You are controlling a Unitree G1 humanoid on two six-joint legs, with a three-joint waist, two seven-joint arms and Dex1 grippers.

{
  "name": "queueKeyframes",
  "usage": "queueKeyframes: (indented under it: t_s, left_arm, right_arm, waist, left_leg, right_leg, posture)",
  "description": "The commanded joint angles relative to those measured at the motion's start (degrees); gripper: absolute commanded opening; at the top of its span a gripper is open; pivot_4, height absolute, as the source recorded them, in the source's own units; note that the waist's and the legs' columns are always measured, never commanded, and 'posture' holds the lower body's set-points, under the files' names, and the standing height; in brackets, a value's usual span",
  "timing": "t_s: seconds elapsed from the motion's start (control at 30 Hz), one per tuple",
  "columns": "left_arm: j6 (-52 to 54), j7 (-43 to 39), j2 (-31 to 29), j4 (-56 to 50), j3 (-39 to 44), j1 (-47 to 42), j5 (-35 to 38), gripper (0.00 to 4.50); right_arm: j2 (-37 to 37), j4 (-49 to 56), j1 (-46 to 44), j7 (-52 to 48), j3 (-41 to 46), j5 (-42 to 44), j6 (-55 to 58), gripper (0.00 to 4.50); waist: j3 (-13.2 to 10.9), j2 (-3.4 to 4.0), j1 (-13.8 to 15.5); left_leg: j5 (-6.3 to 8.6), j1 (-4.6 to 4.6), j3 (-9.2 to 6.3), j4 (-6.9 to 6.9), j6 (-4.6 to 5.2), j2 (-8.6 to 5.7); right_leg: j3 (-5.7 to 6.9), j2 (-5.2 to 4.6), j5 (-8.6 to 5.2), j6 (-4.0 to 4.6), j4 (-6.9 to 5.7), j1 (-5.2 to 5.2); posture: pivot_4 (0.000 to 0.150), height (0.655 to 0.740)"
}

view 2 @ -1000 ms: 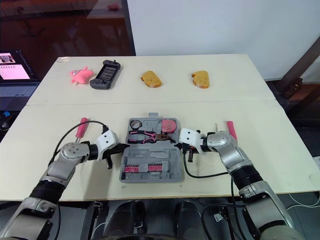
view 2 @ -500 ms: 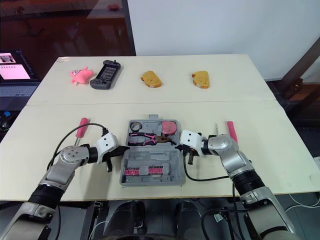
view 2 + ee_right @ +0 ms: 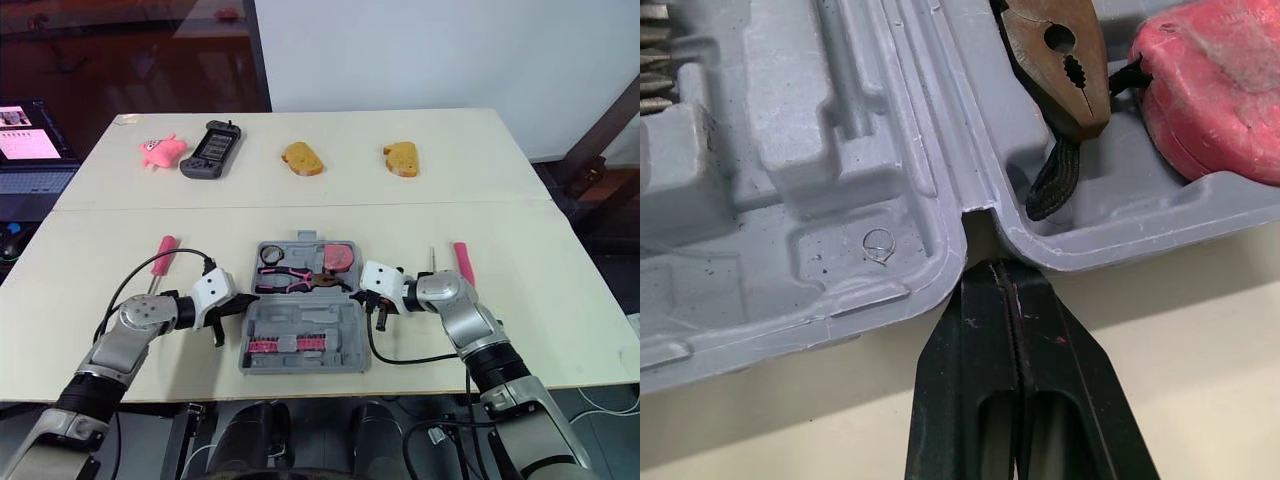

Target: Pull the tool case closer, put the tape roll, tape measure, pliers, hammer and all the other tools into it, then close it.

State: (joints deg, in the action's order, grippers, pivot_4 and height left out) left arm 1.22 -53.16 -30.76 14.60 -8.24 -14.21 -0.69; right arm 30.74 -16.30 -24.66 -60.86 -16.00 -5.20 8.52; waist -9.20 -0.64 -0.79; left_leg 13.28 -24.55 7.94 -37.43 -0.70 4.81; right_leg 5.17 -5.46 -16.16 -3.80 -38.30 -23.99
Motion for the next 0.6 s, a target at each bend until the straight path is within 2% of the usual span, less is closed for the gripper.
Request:
queueKeyframes:
  t_s: [0.03, 0.1, 0.13, 0.2, 0.23, 0.43, 0.47, 0.6]
  left_arm:
    - [0.2, 0.85, -2.04, -0.58, 2.86, 0.05, 1.59, 0.05]
    - [0.45, 0.62, -3.41, -1.14, 4.99, 1.08, 3.34, 0.05]
    - [0.34, 0.34, -4.54, -1.58, 6.24, 1.83, 4.29, 0.02]
    - [0.12, 0.0, -6.55, -2.57, 8.67, 3.1, 5.85, 0.57]
    - [0.51, -0.32, -7.33, -3.25, 10.07, 3.66, 7.17, 0.86]
    - [3.31, -2.84, -10.21, -9.59, 19.04, 8.71, 16.32, 3.93]
    - [3.52, -2.89, -10.47, -10.33, 20.3, 9.84, 17.32, 4.43]
    - [3.97, -1.46, -10.38, -13.65, 31.59, 19.59, 22.97, 4.43]
  right_arm:
    - [1.37, -0.22, -0.97, -1.17, 1.45, 1.92, -1.22, 0.0]
    - [2.56, -0.3, -1.06, -1.16, 3.13, 3.07, -1.02, 0.0]
    - [3.6, -0.08, -0.83, -1.38, 4.02, 3.66, -1.25, 0.26]
    - [5.33, 0.72, -0.06, -1.92, 5.97, 5.4, -1.42, 0.8]
    - [5.92, 2.0, 0.58, -2.52, 7.35, 7.24, -0.58, 1.25]
    - [8.93, 12.01, 6.45, -5.38, 16.04, 18.07, 5.18, 4.29]
    - [9.43, 13.26, 7.52, -5.49, 17.12, 19.16, 5.84, 4.5]
    - [11.79, 19.79, 16.67, -4.94, 25.61, 25.79, 9.07, 4.5]
  waist:
    - [0.0, 0.0, -0.02]
    - [0.0, 0.0, -0.02]
    - [0.0, 0.0, -0.03]
    - [0.0, 0.0, -0.11]
    - [-0.01, 0.0, -0.09]
    - [-0.01, -0.01, 0.07]
    - [-0.01, -0.01, 0.05]
    - [-0.01, -0.01, -0.03]
  left_leg:
    - [0.0, 0.0, 0.0, 0.0, 0.0, 0.0]
    - [0.0, 0.0, 0.0, 0.02, 0.0, 0.0]
    - [0.0, 0.0, -0.01, 0.03, 0.0, 0.0]
    - [0.0, -0.01, -0.04, 0.05, 0.0, 0.01]
    - [0.0, -0.01, -0.07, 0.07, 0.0, 0.01]
    - [0.01, 0.01, -0.16, 0.07, -0.01, 0.02]
    - [0.01, 0.0, -0.15, 0.08, -0.01, 0.02]
    - [0.02, 0.01, -0.15, 0.18, 0.0, 0.02]
  right_leg:
    - [0.0, 0.0, 0.0, 0.0, 0.0, -0.01]
    - [0.0, 0.0, 0.0, 0.0, 0.0, -0.02]
    - [0.0, 0.0, 0.0, 0.0, 0.0, -0.03]
    - [-0.01, -0.01, 0.0, 0.0, 0.0, -0.06]
    - [-0.01, -0.02, 0.0, 0.0, 0.0, -0.07]
    - [-0.01, -0.05, 0.0, 0.0, 0.01, -0.03]
    - [0.0, -0.06, 0.0, 0.0, 0.02, -0.04]
    - [-0.01, -0.08, -0.01, 0.01, 0.09, -0.04]
  posture:
    - [0.15, 0.7188]
    - [0.15, 0.7188]
    - [0.15, 0.7188]
    - [0.15, 0.7188]
    - [0.15, 0.7188]
    - [0.15, 0.7188]
    - [0.15, 0.7188]
    - [0.15, 0.7188]
